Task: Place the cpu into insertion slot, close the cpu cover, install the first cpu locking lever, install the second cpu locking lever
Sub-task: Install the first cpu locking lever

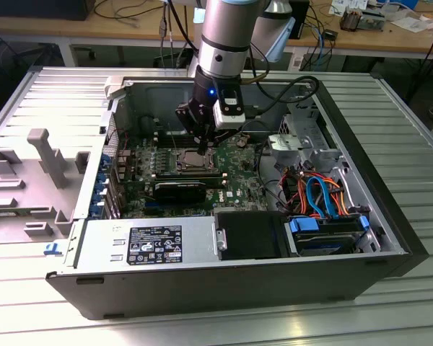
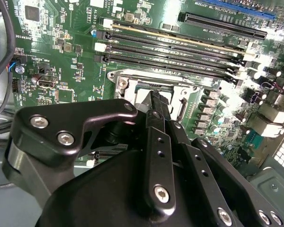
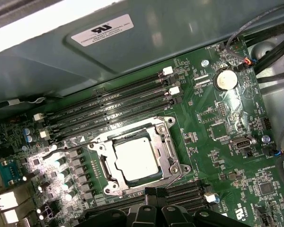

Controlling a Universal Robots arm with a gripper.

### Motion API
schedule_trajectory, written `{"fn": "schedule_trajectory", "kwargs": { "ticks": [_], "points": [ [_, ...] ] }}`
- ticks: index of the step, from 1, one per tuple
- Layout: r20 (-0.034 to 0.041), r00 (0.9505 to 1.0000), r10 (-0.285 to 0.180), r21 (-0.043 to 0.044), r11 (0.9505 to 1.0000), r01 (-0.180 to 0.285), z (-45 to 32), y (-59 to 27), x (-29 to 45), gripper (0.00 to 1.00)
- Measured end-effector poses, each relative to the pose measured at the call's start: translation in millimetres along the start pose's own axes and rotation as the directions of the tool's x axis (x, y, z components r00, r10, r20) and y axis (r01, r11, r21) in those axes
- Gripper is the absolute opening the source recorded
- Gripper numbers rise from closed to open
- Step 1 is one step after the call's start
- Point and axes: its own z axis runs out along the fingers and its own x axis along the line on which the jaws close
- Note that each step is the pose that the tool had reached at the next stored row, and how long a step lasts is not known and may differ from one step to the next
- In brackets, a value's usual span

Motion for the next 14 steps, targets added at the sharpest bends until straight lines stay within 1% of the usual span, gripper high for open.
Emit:
{"fn": "schedule_trajectory", "kwargs": {
  "ticks": [14],
  "points": [
    [0.0014,0.9999,-0.012,0.0013,0.9999,0.012,0.0,0.0,0.0,0.11]
  ]
}}
